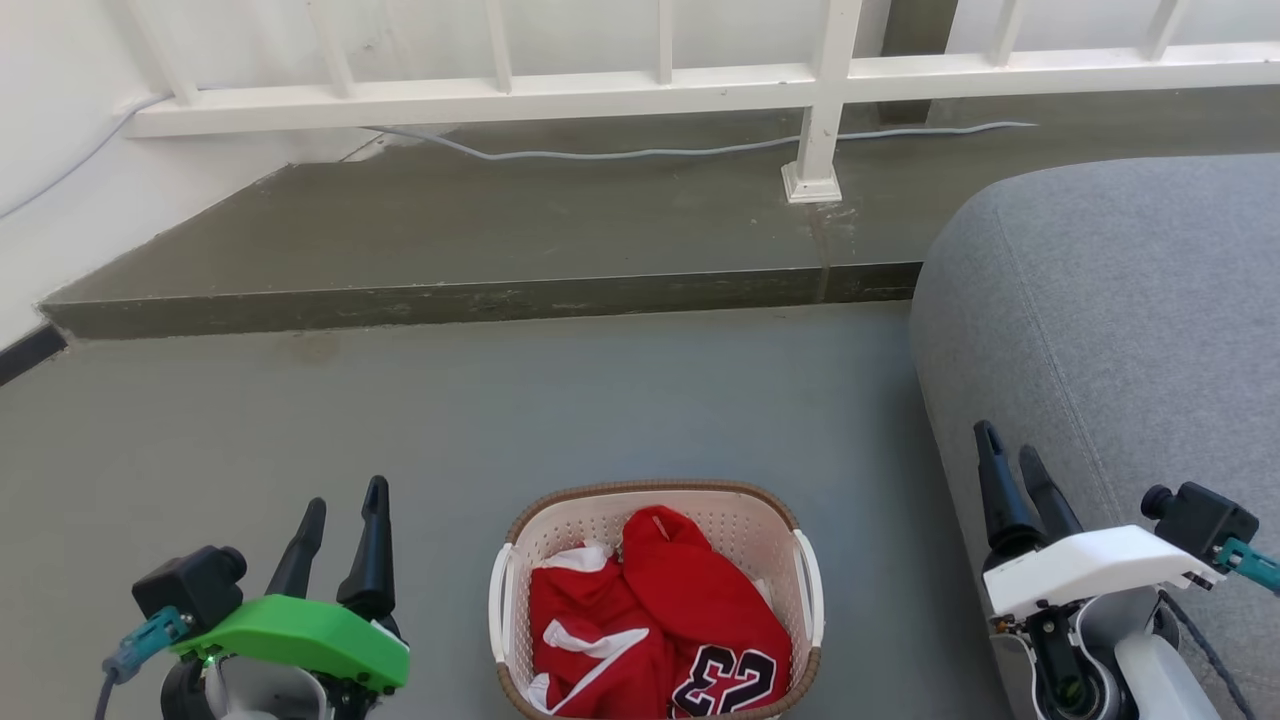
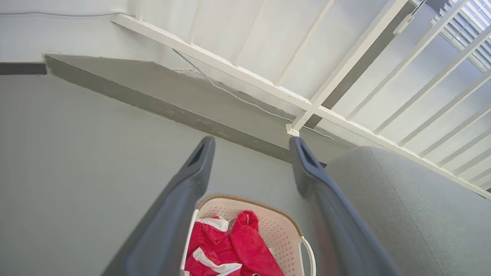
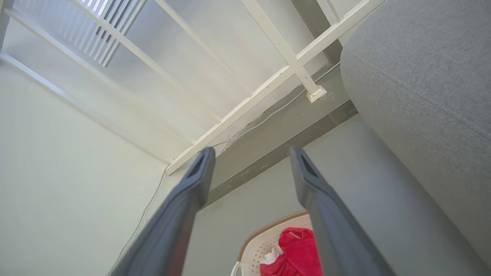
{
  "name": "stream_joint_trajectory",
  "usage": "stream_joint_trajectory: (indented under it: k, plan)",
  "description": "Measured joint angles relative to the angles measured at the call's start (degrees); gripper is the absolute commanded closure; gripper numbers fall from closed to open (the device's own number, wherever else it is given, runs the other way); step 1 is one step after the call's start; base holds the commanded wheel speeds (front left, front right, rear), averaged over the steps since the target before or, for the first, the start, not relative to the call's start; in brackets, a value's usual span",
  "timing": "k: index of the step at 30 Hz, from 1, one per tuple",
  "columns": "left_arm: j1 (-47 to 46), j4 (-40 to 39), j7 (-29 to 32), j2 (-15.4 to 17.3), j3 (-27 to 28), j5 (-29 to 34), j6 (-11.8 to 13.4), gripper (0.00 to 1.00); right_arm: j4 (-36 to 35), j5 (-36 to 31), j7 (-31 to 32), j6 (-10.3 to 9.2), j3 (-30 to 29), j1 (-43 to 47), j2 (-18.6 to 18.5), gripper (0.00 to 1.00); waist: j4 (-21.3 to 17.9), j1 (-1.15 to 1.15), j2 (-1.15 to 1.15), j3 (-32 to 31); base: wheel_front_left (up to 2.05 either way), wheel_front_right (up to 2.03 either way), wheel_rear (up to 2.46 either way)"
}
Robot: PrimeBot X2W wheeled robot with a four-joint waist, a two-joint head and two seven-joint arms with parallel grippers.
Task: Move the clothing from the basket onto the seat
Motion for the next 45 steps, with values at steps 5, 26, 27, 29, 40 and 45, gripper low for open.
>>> stream_joint_trajectory:
  k: [5, 26, 27, 29, 40, 45]
  plan:
    - [0.0, -1.3, -1.0, 0.1, -0.8, 4.5, 0.7, 0.00, -0.7, -4.1, -1.1, -0.94, 0.7, 0.5, -0.2, 0.00, -0.1, 0.00, 0.00, -0.1, 0.00, 0.00, 0.00]
    - [1.4, -4.1, -5.5, 0.3, -3.9, 21.9, 3.6, 0.00, -4.0, -22.0, -5.5, -3.56, 4.3, 0.9, -0.7, 0.00, -0.4, 0.00, 0.00, -0.7, 0.00, 0.00, 0.00]
    - [1.6, -4.3, -5.7, 0.3, -4.1, 22.6, 3.8, 0.00, -4.2, -22.8, -5.5, -3.97, 4.5, 1.1, -0.7, 0.00, -0.4, 0.00, 0.00, -0.7, 0.00, 0.00, 0.00]
    - [1.7, -4.6, -6.1, 0.3, -4.4, 23.4, 4.1, 0.00, -4.4, -24.6, -6.0, -4.00, 4.9, 1.5, -0.8, 0.00, -0.4, 0.00, 0.00, -0.8, 0.00, 0.00, 0.00]
    - [2.5, -5.4, -8.3, 0.5, -5.4, 31.9, 5.3, 0.00, -6.1, -33.5, -8.2, -5.48, 6.8, 1.8, -1.0, 0.00, -0.5, 0.00, 0.00, -1.0, 0.00, 0.00, 0.00]
    - [2.6, -6.4, -8.8, 0.5, -5.8, 33.6, 5.5, 0.00, -6.6, -35.8, -8.8, -5.91, 7.2, 1.8, -1.0, 0.00, -0.5, 0.00, 0.00, -0.9, 0.00, 0.00, 0.00]
